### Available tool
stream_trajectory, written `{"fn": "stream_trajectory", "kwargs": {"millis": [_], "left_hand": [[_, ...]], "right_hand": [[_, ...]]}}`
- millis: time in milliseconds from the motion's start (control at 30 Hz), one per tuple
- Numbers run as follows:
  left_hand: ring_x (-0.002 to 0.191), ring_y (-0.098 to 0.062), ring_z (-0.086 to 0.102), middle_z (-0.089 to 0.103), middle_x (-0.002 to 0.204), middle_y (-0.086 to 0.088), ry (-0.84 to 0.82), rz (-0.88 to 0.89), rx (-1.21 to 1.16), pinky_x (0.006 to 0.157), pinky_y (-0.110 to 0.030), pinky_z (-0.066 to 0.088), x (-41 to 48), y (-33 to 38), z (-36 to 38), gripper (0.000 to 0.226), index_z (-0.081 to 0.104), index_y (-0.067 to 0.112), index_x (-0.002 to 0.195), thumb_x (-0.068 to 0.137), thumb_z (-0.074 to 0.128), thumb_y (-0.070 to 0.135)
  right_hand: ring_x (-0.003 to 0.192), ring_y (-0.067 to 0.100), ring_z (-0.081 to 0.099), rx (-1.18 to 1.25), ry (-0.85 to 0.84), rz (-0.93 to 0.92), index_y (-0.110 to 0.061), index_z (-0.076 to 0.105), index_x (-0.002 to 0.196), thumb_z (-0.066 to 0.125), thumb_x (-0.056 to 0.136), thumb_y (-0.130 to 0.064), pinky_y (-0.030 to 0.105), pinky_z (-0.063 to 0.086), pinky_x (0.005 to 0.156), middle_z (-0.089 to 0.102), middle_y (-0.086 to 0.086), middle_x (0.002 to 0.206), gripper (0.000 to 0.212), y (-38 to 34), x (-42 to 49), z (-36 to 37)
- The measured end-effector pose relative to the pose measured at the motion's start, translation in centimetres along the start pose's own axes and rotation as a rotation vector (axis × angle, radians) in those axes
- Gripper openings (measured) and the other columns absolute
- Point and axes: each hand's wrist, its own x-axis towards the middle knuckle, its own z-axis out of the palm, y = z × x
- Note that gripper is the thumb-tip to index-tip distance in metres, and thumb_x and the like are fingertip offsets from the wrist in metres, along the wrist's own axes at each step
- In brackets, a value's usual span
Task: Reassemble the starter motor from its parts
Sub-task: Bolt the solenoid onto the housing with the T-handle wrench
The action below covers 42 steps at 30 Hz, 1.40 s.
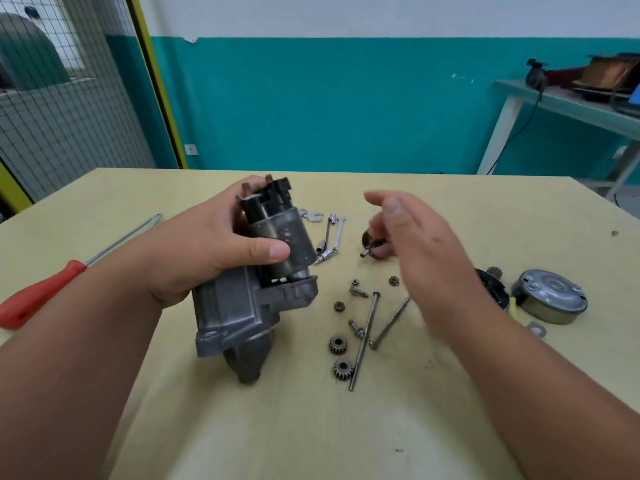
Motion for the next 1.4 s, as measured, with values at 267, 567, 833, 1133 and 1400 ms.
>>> {"fn": "stream_trajectory", "kwargs": {"millis": [267,567,833,1133,1400], "left_hand": [[0.099,-0.025,0.081,0.08,0.108,0.003,0.184,0.104,-0.141,0.077,-0.039,0.066,0.8,-1.5,3.0,0.058,0.07,0.05,0.108,0.057,0.095,0.04],[0.107,-0.021,0.079,0.08,0.114,0.007,0.458,0.154,-0.253,0.091,-0.052,0.065,2.6,-3.5,7.0,0.049,0.065,0.048,0.107,0.065,0.089,0.046],[0.113,-0.025,0.077,0.079,0.118,0.003,0.566,0.203,-0.259,0.097,-0.057,0.062,1.6,-4.3,6.3,0.039,0.068,0.048,0.104,0.072,0.089,0.041],[0.109,-0.03,0.079,0.079,0.12,-0.008,0.556,0.165,-0.35,0.082,-0.044,0.067,1.5,-4.6,5.6,0.071,0.058,0.012,0.135,0.078,0.085,0.044],[0.107,-0.02,0.079,0.079,0.116,0.004,0.512,0.194,-0.199,0.082,-0.036,0.067,1.2,-4.2,5.5,0.056,0.061,0.029,0.121,0.075,0.086,0.047]], "right_hand": [[0.072,0.023,0.066,-0.45,-0.116,0.119,-0.028,0.067,0.081,0.056,0.101,-0.038,0.04,0.055,0.068,0.068,-0.002,0.072,0.025,1.5,0.9,-3.9],[0.074,0.01,0.057,-0.94,-0.526,0.004,-0.031,0.051,0.084,0.053,0.083,-0.044,0.032,0.043,0.057,0.06,-0.008,0.082,0.013,2.5,-1.1,-0.7],[0.074,0.005,0.057,-0.844,-0.552,0.078,-0.034,0.052,0.09,0.063,0.084,-0.046,0.031,0.047,0.06,0.063,-0.01,0.083,0.017,2.6,-1.4,-1.1],[0.079,0.01,0.057,-0.877,-0.46,0.071,-0.031,0.048,0.086,0.064,0.092,-0.042,0.03,0.044,0.061,0.061,-0.009,0.085,0.02,3.5,-1.1,-1.1],[0.078,0.003,0.055,-0.804,-0.315,0.071,-0.04,0.055,0.113,0.059,0.098,-0.037,0.028,0.041,0.062,0.059,-0.013,0.086,0.015,4.0,-0.1,-1.8]]}}
